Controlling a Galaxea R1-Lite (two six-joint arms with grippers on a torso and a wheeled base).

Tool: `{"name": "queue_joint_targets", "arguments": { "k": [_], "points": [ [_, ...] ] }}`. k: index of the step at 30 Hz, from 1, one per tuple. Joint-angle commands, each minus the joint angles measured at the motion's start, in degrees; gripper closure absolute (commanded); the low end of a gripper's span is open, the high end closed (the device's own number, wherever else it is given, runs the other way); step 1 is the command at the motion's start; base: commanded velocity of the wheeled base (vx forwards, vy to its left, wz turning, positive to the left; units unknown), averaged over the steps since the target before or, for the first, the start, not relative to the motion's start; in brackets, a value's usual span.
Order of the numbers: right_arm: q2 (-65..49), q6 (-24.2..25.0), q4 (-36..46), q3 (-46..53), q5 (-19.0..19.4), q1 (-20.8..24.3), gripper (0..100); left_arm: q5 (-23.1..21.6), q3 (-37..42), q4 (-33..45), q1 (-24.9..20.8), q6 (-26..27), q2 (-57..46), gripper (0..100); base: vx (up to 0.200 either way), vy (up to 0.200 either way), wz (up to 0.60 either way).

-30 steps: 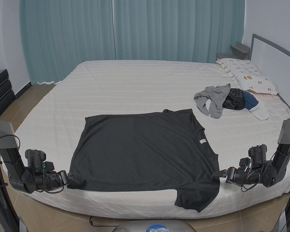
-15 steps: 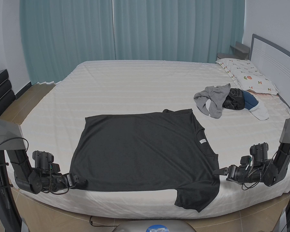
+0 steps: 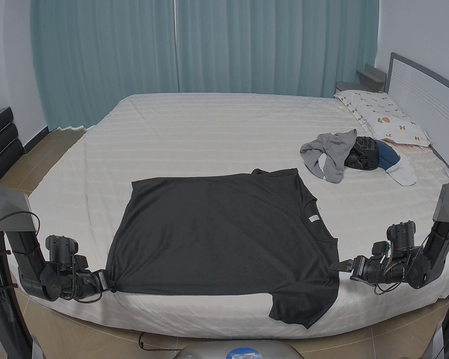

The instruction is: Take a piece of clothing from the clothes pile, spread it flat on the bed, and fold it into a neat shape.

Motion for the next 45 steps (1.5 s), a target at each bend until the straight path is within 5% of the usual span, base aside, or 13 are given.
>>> {"name": "queue_joint_targets", "arguments": {
  "k": [1, 17, 18, 45],
  "points": [
    [0.47, -0.01, 0.03, 0.15, 0.04, 0.16, 0, 0.54, 1.37, -0.06, 0.15, 0.1, -1.86, 100, 0.0, 0.0, 0.0],
    [0.65, -0.01, 0.11, 0.24, 0.04, 0.34, 0, 0.72, 1.1, 5.74, -0.9, 0.1, -8.54, 100, 0.0, 0.0, 0.0],
    [0.65, -0.01, 0.11, 0.24, 0.04, 0.34, 0, 0.72, 1.02, 5.83, -0.99, 0.1, -8.54, 0, 0.0, 0.0, 0.0],
    [0.74, -0.1, 0.03, 0.07, 0.04, 0.34, 0, 0.98, -2.24, 5.91, -5.82, 3.08, -1.16, 0, 0.0, 0.0, 0.0]
  ]
}}
